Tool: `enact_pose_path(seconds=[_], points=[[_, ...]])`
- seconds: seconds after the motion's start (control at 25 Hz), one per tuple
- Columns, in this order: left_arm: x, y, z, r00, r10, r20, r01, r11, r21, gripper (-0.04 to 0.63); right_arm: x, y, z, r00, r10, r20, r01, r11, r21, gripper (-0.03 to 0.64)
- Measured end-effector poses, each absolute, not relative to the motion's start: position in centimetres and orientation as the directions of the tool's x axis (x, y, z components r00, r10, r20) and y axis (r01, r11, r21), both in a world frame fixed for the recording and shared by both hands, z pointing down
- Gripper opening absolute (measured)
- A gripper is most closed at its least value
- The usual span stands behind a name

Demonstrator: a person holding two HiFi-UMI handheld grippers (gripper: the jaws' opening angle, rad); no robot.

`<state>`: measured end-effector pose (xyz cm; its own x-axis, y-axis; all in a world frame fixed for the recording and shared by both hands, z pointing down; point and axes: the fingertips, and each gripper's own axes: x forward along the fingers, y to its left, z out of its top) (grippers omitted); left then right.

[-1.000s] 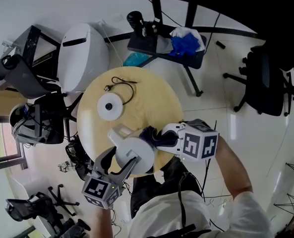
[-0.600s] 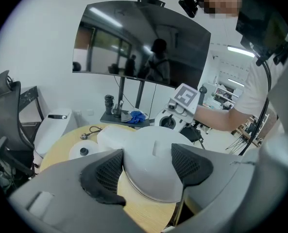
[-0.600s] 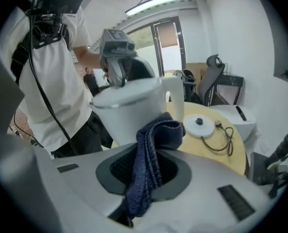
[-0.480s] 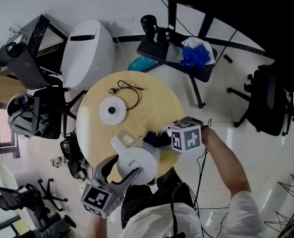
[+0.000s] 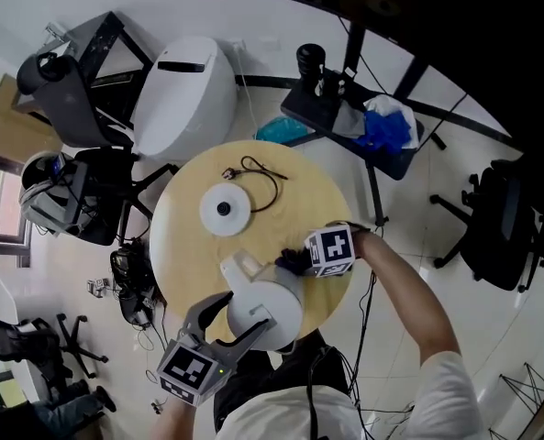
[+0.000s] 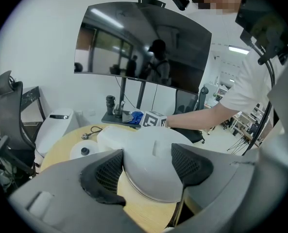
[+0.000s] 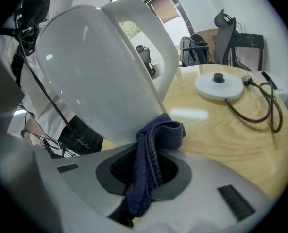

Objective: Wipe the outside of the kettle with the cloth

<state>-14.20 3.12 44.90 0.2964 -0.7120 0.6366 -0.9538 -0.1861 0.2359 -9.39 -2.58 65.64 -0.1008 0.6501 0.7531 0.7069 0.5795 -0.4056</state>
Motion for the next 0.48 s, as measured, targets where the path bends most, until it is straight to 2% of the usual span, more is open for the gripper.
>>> enact_pose_path(seconds=[0.28,0.48], points=[[-14.3,2.8,45.1,0.289,-0.709,0.643,-0.956,-0.179,0.232,0.310,-12.5,-2.2,55.4,-0.168,0.645,0.746,0.840,0.489,-0.233,0.064],[-14.5,2.8,45.7,0.288,-0.715,0.638,-0.956,-0.173,0.238,0.310,-12.7,-2.1,48.5,-0.216,0.612,0.761,0.887,0.449,-0.110,0.064]])
